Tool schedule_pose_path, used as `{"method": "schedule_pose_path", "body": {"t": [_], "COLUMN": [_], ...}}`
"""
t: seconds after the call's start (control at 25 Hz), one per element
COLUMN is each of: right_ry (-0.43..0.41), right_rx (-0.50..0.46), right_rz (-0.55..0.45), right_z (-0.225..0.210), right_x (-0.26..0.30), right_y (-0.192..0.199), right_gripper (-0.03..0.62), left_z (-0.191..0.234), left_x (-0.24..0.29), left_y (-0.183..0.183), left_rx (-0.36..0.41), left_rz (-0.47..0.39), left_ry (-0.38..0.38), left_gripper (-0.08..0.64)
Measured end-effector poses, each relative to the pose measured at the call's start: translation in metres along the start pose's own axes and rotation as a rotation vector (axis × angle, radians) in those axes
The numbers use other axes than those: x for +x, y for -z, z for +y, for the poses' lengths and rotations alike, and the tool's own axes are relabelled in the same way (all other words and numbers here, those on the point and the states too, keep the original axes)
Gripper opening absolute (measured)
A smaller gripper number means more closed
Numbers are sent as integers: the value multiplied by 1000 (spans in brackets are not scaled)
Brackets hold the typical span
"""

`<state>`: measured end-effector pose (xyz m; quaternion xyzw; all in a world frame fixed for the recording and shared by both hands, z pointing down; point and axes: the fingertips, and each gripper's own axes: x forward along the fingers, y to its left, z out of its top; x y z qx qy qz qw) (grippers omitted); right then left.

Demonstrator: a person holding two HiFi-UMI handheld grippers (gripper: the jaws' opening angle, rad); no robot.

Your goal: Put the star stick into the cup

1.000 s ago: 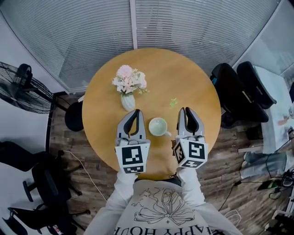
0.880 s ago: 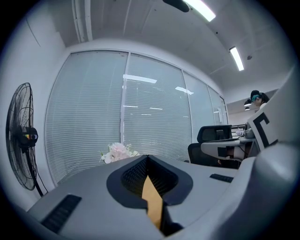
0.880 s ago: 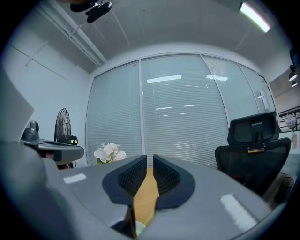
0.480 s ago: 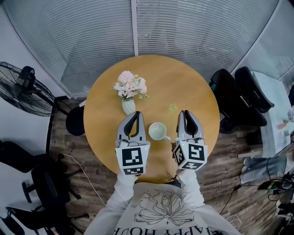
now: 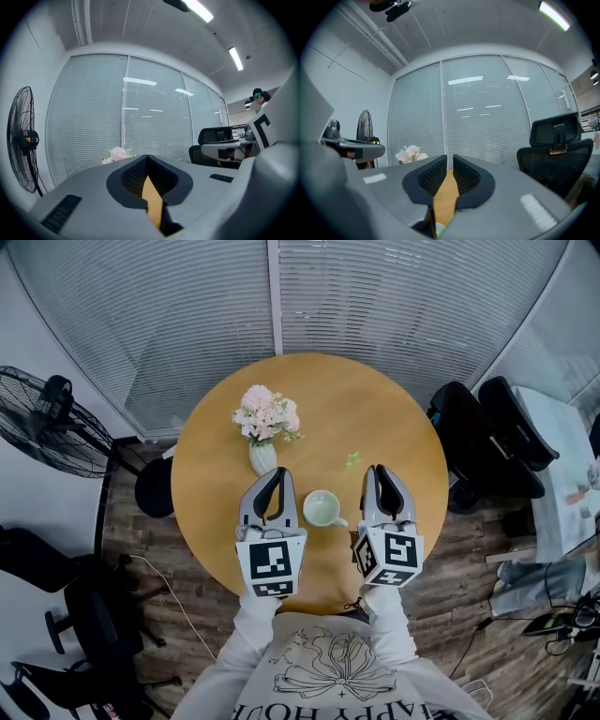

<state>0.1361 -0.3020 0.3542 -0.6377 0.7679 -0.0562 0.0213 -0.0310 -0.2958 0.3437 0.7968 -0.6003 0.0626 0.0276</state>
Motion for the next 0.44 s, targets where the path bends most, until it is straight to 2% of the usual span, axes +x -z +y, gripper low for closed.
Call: {"method": "schedule_pose_path", "body": {"t": [0.44], "right_ry": [-4], "right_rx": [1], "right_rz": [1], "right_z": [0], "right_x": [-3], "right_y": [0], "right_gripper": [52], "left_z": [-1], "left_x": [-4], "left_y": [-1], "left_rx": [2], "left_rz": [-5], "left_ry": [-5], "left_gripper": [6]}}
